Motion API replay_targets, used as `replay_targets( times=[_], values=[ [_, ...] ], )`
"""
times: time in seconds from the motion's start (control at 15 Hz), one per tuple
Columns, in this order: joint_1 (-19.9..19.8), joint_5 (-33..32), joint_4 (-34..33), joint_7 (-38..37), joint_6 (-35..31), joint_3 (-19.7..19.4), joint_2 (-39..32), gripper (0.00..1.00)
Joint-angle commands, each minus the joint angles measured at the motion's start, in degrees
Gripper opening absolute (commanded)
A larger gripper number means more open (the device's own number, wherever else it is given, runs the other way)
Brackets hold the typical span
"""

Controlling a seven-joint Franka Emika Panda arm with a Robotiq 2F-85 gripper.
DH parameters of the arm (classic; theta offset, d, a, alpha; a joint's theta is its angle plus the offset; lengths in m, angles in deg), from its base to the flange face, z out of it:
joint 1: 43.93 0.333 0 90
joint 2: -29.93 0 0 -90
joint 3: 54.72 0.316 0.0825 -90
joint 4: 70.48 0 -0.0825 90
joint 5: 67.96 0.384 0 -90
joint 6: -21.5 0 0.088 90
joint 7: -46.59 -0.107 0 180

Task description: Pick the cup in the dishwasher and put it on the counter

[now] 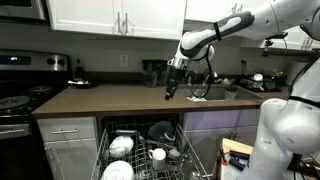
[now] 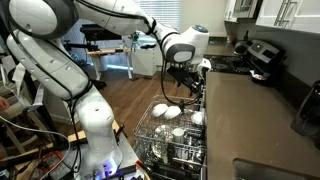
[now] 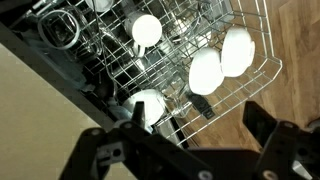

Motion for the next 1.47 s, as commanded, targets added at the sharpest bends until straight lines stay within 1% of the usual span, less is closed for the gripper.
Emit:
replay_targets(
  times=[0.0, 0.33, 0.53, 0.93, 1.13, 1.4],
  values=[
    [-0.92, -0.23, 0.95, -1.26, -3.79, 3.88, -2.67, 1.0],
    [-0.82, -2.19, 0.65, -3.02, -8.81, 7.81, -8.36, 1.0],
    [-1.31, -3.91, 0.17, -4.54, -12.26, 9.45, -12.76, 1.0],
    [-2.61, -7.9, -1.41, -7.68, -17.4, 10.39, -20.75, 1.0],
    [-3.38, -8.43, -2.68, -8.86, -17.65, 10.64, -24.61, 1.0],
    [-4.35, -7.6, -4.54, -9.53, -16.01, 11.34, -29.85, 1.0]
  ],
)
